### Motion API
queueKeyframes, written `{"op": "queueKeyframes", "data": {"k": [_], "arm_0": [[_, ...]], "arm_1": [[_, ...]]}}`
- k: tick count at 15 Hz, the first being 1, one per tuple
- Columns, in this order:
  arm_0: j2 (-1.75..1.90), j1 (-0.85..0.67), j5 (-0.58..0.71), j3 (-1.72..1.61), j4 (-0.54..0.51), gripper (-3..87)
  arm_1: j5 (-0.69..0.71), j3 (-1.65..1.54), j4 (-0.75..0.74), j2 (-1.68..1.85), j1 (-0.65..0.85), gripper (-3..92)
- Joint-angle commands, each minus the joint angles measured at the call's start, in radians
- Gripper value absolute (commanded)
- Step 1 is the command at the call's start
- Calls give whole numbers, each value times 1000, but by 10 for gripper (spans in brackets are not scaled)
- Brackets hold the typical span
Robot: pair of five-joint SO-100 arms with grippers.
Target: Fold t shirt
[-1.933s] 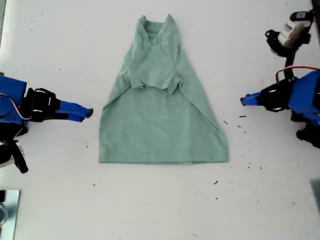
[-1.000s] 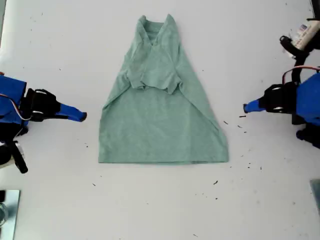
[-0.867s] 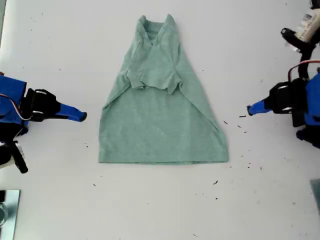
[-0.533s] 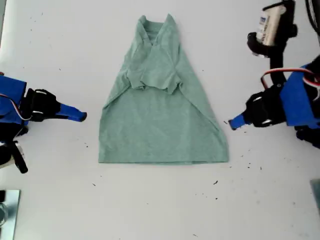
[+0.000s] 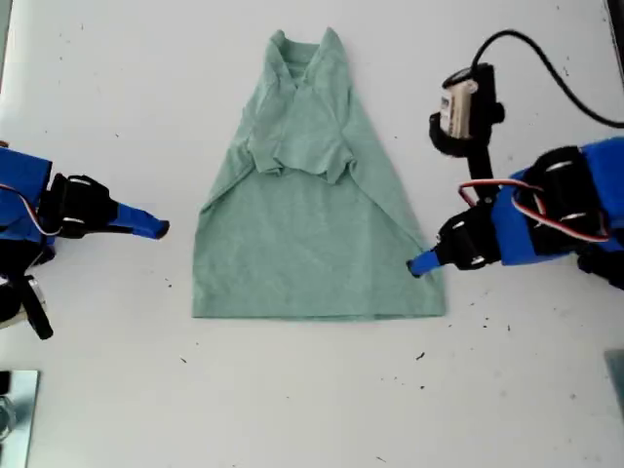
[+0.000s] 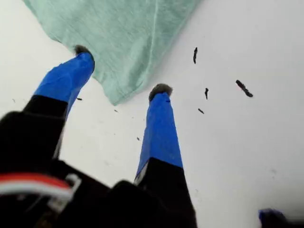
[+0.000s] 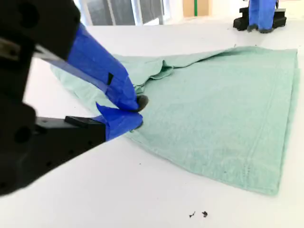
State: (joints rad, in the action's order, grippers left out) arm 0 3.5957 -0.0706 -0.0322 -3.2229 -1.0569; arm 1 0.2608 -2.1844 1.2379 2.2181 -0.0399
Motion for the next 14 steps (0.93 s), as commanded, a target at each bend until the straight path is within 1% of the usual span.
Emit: {"op": "queueKeyframes", "data": {"k": [1, 2, 3, 4, 5, 6, 7, 9, 11, 12, 14], "arm_0": [[6, 26, 0, -6, 8, -2], [6, 23, 0, -6, 8, -2], [6, 21, 0, -6, 8, -2], [6, 21, 0, -6, 8, -2], [6, 21, 2, -6, 8, -2], [6, 21, 2, -6, 8, -2], [6, 21, 3, -6, 9, -2], [6, 29, 0, -6, 9, -2], [6, 32, 0, -6, 9, -2], [6, 32, 0, -6, 9, -2], [6, 32, 2, -6, 9, -2]], "arm_1": [[14, -107, -161, -23, 2, 242], [14, -170, -239, -48, 3, 224], [9, -222, -307, -84, 3, 177], [6, -247, -327, -133, 3, 53], [3, -258, -327, -179, 5, 24], [-14, -259, -321, -189, -6, 24], [-18, -238, -275, -175, -14, 25], [18, -38, -15, -137, -17, 23], [66, 264, 245, -140, -15, 22], [80, 399, 321, -155, -15, 22], [110, 572, 356, -233, -14, 22]]}}
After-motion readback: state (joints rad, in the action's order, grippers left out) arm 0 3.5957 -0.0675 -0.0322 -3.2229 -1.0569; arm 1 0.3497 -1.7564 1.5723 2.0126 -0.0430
